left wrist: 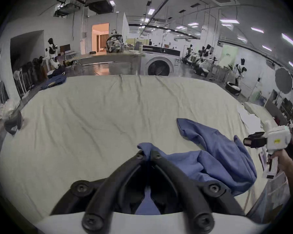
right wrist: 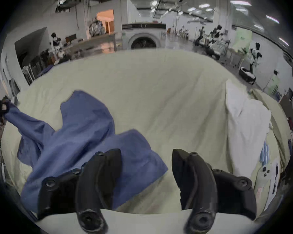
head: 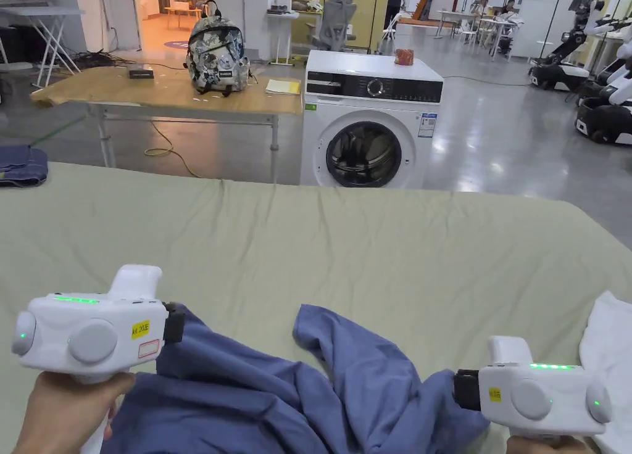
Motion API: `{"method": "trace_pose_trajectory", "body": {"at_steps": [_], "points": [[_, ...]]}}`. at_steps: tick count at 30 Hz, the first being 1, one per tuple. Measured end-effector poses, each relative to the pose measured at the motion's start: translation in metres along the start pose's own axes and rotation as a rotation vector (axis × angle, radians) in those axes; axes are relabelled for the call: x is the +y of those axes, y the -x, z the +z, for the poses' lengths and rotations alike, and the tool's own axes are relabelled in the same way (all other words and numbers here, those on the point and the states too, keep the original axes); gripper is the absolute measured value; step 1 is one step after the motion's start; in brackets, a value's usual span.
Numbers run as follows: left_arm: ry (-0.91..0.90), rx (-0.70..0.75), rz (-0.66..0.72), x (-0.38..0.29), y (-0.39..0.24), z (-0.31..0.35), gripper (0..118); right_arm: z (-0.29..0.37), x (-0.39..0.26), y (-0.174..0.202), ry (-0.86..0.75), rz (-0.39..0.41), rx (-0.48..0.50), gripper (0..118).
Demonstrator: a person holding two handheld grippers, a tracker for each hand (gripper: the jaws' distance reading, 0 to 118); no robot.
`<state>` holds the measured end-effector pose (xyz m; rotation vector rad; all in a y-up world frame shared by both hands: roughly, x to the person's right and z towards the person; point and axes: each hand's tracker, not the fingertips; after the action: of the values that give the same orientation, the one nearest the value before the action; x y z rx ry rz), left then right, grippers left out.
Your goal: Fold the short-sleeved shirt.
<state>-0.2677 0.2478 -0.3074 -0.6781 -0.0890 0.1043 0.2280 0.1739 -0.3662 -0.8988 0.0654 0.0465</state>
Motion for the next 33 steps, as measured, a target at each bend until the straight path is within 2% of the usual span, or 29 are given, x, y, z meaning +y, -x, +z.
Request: {"method": "trace_pose_trajectory", "body": {"at_steps": [4, 5, 7, 11, 14, 17, 24, 28, 33], "points": [[0.007, 0.014, 0.020, -0.012, 0.006, 0.006, 0, -0.036, -0.012, -0.006, 0.166, -0.059, 0.057, 64], [0.011, 0.018, 0.021, -0.015, 0.008, 0.007, 0, -0.039, -0.017, -0.003, 0.185, -0.074, 0.068, 56], [0.016, 0.028, 0.022, -0.018, 0.009, 0.010, 0, -0.040, -0.022, 0.000, 0.147, -0.063, 0.061, 2], [0.016, 0.039, 0.011, -0.019, 0.010, 0.013, 0, -0.029, -0.024, 0.011, 0.096, -0.060, 0.060, 2], [0.008, 0.052, 0.011, -0.014, 0.015, 0.014, 0, -0.017, -0.017, 0.011, -0.034, -0.001, 0.034, 2], [-0.018, 0.072, 0.019, -0.004, 0.024, 0.019, 0, 0.013, -0.004, 0.012, -0.153, -0.019, 0.023, 2], [-0.121, 0.147, 0.019, 0.042, 0.055, 0.063, 0, 0.089, 0.049, 0.009, -0.367, 0.016, -0.040, 2], [-0.187, 0.248, 0.012, 0.077, 0.084, 0.099, 0, 0.123, 0.089, -0.003, -0.452, 0.024, -0.090, 2], [-0.253, 0.300, 0.087, 0.116, 0.121, 0.132, 0, 0.158, 0.137, -0.015, -0.539, -0.007, -0.120, 2]]}}
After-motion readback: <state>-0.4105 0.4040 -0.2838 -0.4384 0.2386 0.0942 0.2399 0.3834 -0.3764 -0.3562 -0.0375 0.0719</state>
